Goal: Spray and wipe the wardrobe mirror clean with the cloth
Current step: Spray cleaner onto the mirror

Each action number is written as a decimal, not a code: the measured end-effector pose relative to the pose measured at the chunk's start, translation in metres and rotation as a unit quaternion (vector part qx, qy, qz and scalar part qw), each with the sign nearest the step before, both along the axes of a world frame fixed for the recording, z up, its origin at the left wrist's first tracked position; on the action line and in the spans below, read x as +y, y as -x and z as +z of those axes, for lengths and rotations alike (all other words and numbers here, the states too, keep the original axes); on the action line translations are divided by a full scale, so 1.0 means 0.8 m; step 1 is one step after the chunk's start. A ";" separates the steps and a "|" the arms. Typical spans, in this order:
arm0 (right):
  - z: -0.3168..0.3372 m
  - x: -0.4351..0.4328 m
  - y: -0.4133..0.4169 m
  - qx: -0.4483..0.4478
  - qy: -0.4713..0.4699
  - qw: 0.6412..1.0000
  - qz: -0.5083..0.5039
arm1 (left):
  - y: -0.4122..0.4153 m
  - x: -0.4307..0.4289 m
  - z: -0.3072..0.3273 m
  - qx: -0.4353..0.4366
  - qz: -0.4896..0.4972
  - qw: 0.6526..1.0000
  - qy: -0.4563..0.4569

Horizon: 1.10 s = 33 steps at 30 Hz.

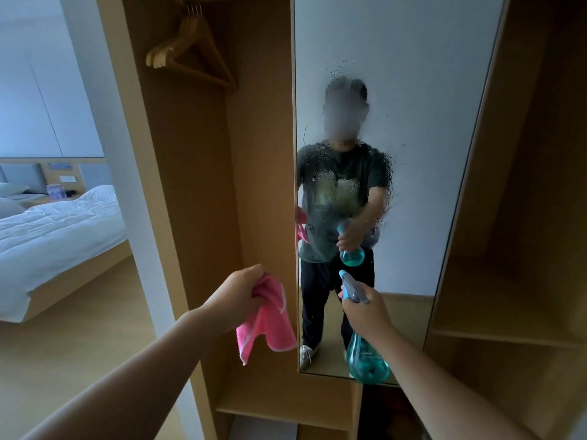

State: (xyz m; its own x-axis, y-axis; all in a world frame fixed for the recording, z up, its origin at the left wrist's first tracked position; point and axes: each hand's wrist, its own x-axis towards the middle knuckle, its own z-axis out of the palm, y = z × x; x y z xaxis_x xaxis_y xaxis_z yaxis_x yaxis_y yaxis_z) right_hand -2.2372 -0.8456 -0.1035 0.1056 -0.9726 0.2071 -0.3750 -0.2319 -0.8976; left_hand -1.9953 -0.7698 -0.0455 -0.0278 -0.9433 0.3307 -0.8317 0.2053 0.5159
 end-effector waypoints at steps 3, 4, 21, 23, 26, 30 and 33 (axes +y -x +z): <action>-0.003 0.001 0.006 0.001 0.006 1.000 -0.020 | 0.002 -0.002 0.001 -0.010 0.002 1.000 -0.004; -0.005 0.002 0.009 -0.001 0.008 1.000 -0.024 | 0.003 -0.003 0.000 -0.010 0.000 1.000 -0.006; -0.016 0.000 0.085 -0.019 -0.007 0.997 -0.070 | 0.048 -0.019 0.005 -0.014 -0.038 0.999 -0.006; -0.018 -0.002 0.093 -0.004 -0.002 0.996 -0.088 | 0.053 -0.021 0.006 -0.016 -0.042 0.999 -0.011; -0.021 -0.004 0.105 -0.004 -0.001 0.994 -0.112 | 0.062 -0.021 0.008 -0.015 -0.056 0.998 -0.015; -0.023 -0.005 0.128 -0.019 -0.003 0.992 -0.123 | 0.071 -0.022 0.008 -0.024 -0.056 0.998 -0.007; -0.021 -0.004 0.143 -0.034 -0.005 0.991 -0.127 | 0.079 -0.025 0.004 -0.022 -0.065 0.998 -0.011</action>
State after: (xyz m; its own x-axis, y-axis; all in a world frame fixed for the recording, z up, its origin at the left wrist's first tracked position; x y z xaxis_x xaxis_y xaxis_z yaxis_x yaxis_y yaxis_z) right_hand -2.3514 -0.8489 -0.1206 -0.1573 -0.9680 0.1955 -0.3580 -0.1286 -0.9248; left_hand -2.0587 -0.7897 -0.0424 -0.1647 -0.9380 0.3050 -0.8201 0.3020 0.4861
